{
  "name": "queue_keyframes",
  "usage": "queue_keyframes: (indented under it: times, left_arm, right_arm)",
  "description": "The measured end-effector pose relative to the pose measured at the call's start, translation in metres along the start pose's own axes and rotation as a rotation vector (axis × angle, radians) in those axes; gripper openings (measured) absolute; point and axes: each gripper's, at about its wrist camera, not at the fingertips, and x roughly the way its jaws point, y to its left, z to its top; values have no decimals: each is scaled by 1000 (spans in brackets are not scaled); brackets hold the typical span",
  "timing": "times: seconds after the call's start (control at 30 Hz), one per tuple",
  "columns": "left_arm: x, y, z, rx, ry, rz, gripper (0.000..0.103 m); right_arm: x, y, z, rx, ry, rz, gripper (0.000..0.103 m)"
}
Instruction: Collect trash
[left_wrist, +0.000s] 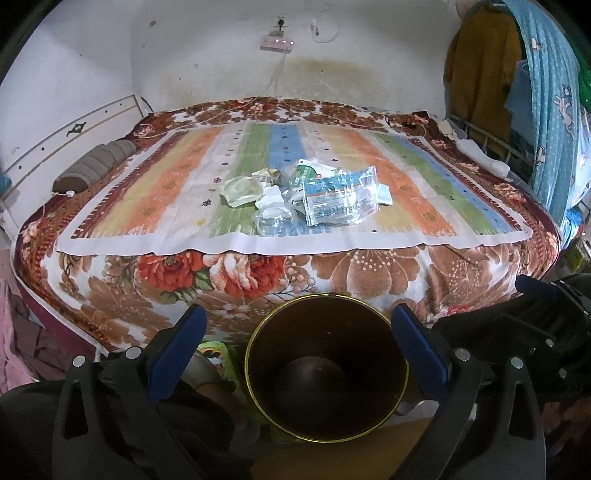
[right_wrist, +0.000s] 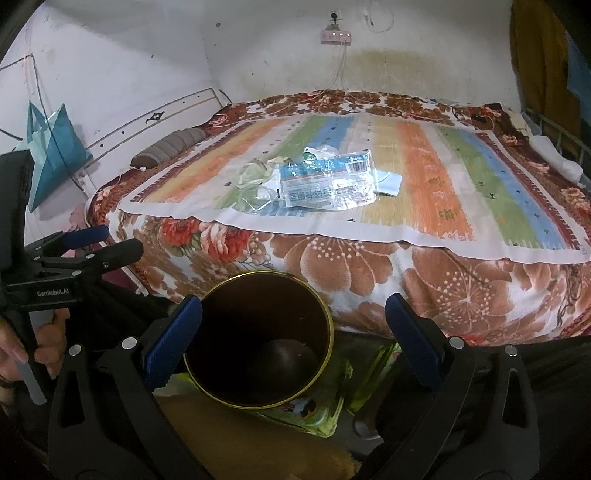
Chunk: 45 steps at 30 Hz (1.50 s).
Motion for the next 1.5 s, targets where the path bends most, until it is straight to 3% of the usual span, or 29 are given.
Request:
queue_keyframes:
  times: [0.27,0.77,1.5]
  left_arm:
    - [7,3,-3,-3,2,-8,97]
    - [13,-3,-2,28,10,11,97]
    - [38,-26,34,238,68,62,97]
  right_arm:
    - [5,-12,5,69,27,37,94]
    - [9,-17,12,70,40,41,94]
    - [41,-43,58,103,67,17,94]
